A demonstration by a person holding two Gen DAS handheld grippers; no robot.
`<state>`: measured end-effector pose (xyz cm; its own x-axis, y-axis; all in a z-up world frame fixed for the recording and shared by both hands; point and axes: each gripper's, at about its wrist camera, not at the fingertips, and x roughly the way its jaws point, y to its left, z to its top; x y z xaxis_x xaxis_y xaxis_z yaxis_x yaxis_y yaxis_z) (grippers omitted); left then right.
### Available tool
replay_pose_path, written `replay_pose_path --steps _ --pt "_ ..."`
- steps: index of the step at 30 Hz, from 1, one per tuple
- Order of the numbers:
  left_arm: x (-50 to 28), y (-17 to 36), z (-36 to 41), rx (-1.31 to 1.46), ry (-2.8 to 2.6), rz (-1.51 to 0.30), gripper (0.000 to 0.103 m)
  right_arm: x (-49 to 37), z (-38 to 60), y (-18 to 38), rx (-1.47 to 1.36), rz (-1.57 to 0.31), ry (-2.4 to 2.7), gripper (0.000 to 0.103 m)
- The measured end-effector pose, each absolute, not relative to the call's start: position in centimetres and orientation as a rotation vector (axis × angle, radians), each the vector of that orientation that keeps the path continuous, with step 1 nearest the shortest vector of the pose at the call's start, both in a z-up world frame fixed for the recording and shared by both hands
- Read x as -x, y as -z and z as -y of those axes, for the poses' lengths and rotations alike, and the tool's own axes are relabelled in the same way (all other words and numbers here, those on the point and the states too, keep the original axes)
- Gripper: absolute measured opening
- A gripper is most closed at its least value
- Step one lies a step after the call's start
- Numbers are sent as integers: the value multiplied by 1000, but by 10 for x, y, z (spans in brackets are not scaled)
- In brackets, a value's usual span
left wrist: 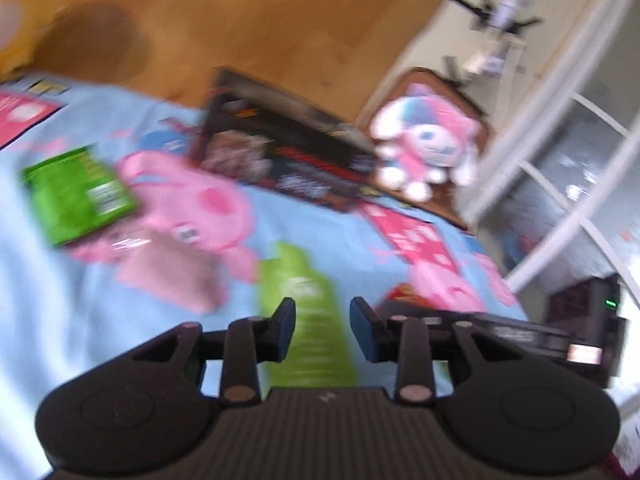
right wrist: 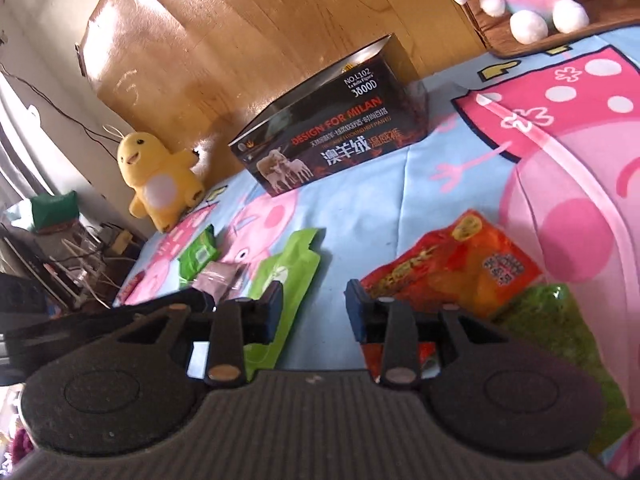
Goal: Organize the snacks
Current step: 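Move the right tool to the green luckin coffee pouch, then close the right tool on the green coffee pouch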
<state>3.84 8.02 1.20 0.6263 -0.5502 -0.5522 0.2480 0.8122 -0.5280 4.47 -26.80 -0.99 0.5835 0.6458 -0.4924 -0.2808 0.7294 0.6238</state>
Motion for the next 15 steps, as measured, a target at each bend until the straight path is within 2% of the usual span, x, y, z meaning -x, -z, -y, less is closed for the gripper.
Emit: replay_pose_path --steps 3,5,15 --pt "-45 0 -98 503 447 -825 31 -46 261 11 -522 -818 -629 40" --pt "-50 7 -100 538 468 -862 39 -46 254 15 -504 -860 -648 40" --pt "-67 30 -109 789 557 -903 41 -55 253 25 -601 -848 -694 41"
